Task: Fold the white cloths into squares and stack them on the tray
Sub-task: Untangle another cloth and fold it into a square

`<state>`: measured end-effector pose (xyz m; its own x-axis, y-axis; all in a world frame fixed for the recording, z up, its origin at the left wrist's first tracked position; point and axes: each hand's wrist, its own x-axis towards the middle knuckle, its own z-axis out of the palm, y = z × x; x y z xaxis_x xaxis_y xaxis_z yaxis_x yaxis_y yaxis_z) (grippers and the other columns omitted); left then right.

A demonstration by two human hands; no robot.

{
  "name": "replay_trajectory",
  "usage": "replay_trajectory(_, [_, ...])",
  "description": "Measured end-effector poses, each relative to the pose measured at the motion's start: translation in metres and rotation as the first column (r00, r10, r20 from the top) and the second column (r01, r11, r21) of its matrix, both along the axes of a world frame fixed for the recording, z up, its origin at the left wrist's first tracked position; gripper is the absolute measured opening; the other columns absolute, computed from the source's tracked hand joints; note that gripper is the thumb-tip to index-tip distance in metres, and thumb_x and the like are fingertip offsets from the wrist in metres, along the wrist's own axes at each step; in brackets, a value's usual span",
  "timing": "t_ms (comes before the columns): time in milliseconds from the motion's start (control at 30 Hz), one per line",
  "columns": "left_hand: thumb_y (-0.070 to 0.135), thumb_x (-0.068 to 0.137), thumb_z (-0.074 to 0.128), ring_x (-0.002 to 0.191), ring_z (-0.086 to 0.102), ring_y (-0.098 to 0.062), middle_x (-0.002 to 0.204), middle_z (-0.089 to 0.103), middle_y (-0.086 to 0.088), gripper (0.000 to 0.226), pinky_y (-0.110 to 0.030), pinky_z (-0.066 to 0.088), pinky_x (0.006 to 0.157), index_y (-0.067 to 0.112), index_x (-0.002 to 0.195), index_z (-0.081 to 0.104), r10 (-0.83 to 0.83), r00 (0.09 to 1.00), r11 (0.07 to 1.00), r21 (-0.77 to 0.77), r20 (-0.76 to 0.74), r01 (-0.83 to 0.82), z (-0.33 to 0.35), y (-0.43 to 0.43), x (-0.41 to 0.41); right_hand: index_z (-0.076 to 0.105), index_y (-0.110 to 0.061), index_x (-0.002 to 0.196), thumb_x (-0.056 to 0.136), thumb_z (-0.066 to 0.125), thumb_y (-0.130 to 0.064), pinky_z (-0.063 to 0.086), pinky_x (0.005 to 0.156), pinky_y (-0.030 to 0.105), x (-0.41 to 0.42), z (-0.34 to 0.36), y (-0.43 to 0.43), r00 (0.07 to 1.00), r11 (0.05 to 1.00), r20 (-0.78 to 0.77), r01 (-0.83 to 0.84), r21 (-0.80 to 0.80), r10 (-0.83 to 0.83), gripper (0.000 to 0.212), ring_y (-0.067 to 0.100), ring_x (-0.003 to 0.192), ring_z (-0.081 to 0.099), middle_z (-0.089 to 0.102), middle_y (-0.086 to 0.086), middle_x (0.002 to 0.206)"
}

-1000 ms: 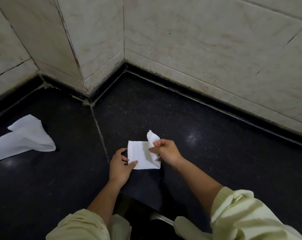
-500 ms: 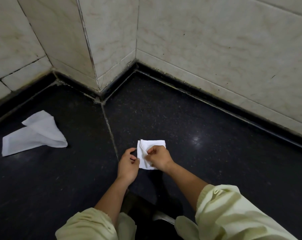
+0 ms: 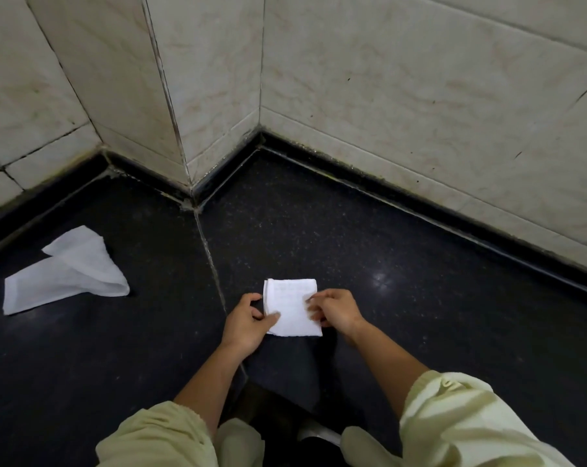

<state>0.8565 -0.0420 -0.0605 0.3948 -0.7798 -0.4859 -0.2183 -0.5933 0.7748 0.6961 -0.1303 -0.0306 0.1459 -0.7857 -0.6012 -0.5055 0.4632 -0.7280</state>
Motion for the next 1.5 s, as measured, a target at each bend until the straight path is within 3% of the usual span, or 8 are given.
replay_trajectory(167, [0.01, 0.077, 0.077, 0.086, 0.061, -0.016, 0.087, 0.059, 0.002, 0.065, -0.029, 0.049, 0.081, 0.015, 0.134, 0.045, -0.133, 0.99, 0.98, 0.154, 0.043, 0.125, 0.014, -0.011, 0.01, 0.065, -0.005, 0.089, 0.09, 0.057, -0.007, 0.05, 0.053, 0.023, -0.029, -0.004, -0.005, 0.998, 0.998, -0.056, 0.016, 0.06, -0.013, 0.009, 0.016, 0.064, 0.062, 0.067, 0.009, 0.081])
replay_trajectory(300, [0.015, 0.078, 0.076, 0.106, 0.06, -0.024, 0.118, 0.06, -0.01, 0.056, -0.032, 0.05, 0.089, 0.008, 0.128, 0.051, -0.035, 0.995, 0.988, 0.15, 0.09, 0.021, 0.017, -0.016, 0.007, 0.065, -0.004, 0.091, 0.091, 0.062, -0.012, 0.051, 0.053, 0.022, -0.03, -0.006, -0.002, 0.999, 0.996, -0.009, 0.05, 0.079, -0.049, 0.008, 0.016, 0.064, 0.063, 0.068, 0.009, 0.082])
replay_trajectory(433, [0.024, 0.079, 0.075, 0.069, 0.06, -0.019, 0.079, 0.061, -0.009, 0.024, -0.031, 0.047, 0.061, 0.005, 0.077, 0.061, 0.072, 0.997, 0.981, 0.185, -0.041, -0.064, 0.017, -0.018, -0.002, 0.064, -0.007, 0.093, 0.087, 0.068, -0.021, 0.044, 0.052, 0.022, -0.022, -0.004, 0.005, 1.0, 0.997, -0.021, 0.019, 0.077, -0.017, 0.016, 0.014, 0.064, 0.06, 0.068, 0.006, 0.083])
replay_trajectory(567, [0.021, 0.079, 0.071, 0.072, 0.058, -0.019, 0.09, 0.062, -0.013, 0.044, -0.025, 0.036, 0.047, -0.006, 0.113, 0.061, 0.134, 0.975, 0.962, 0.259, -0.177, -0.085, 0.02, -0.02, -0.004, 0.065, -0.004, 0.097, 0.081, 0.07, -0.021, 0.036, 0.052, 0.026, -0.017, -0.003, 0.008, 0.996, 0.981, 0.046, 0.071, 0.183, -0.08, 0.023, 0.013, 0.057, 0.05, 0.062, 0.008, 0.082])
replay_trajectory(767, [0.017, 0.077, 0.066, 0.056, 0.036, -0.011, 0.065, 0.044, 0.0, 0.012, -0.021, 0.029, 0.051, 0.011, 0.073, 0.057, 0.188, 0.904, 0.94, 0.337, -0.385, -0.052, 0.028, -0.02, -0.002, 0.069, -0.004, 0.101, 0.076, 0.065, -0.014, 0.038, 0.051, 0.024, -0.026, 0.007, 0.008, 0.938, 0.931, 0.265, 0.125, 0.342, -0.223, 0.028, 0.014, 0.062, 0.05, 0.06, 0.006, 0.08])
replay_trajectory(933, [0.012, 0.076, 0.066, 0.098, 0.062, -0.018, 0.102, 0.069, -0.004, 0.02, -0.027, 0.045, 0.076, 0.011, 0.096, 0.067, 0.152, 0.857, 0.983, 0.163, -0.492, -0.081, 0.037, -0.027, -0.011, 0.067, 0.002, 0.102, 0.075, 0.058, 0.0, 0.054, 0.062, 0.027, -0.037, 0.014, 0.01, 0.819, 0.899, 0.429, 0.218, 0.379, -0.38, 0.029, 0.023, 0.082, 0.064, 0.068, 0.012, 0.093])
replay_trajectory(1333, [0.008, 0.081, 0.063, 0.108, 0.064, -0.021, 0.114, 0.069, -0.002, 0.039, -0.039, 0.05, 0.095, 0.025, 0.115, 0.062, -0.232, 0.784, 0.948, 0.047, -0.576, 0.315, 0.053, -0.045, -0.074, 0.058, -0.012, 0.129, 0.071, 0.053, 0.002, 0.056, 0.067, 0.031, -0.119, 0.014, 0.054, 0.632, 0.832, 0.545, 0.359, 0.423, -0.55, 0.06, 0.027, 0.1, 0.063, 0.067, 0.011, 0.113])
replay_trajectory(1500, [0.025, 0.088, 0.062, 0.108, 0.064, -0.018, 0.115, 0.069, 0.001, 0.03, -0.034, 0.051, 0.083, 0.032, 0.117, 0.061, -0.371, 0.742, 0.896, -0.005, -0.559, 0.444, 0.064, -0.05, -0.127, 0.058, -0.013, 0.128, 0.074, 0.056, -0.004, 0.055, 0.072, 0.035, -0.175, 0.023, 0.07, 0.55, 0.774, 0.546, 0.483, 0.408, -0.632, 0.055, 0.026, 0.097, 0.064, 0.067, 0.011, 0.11])
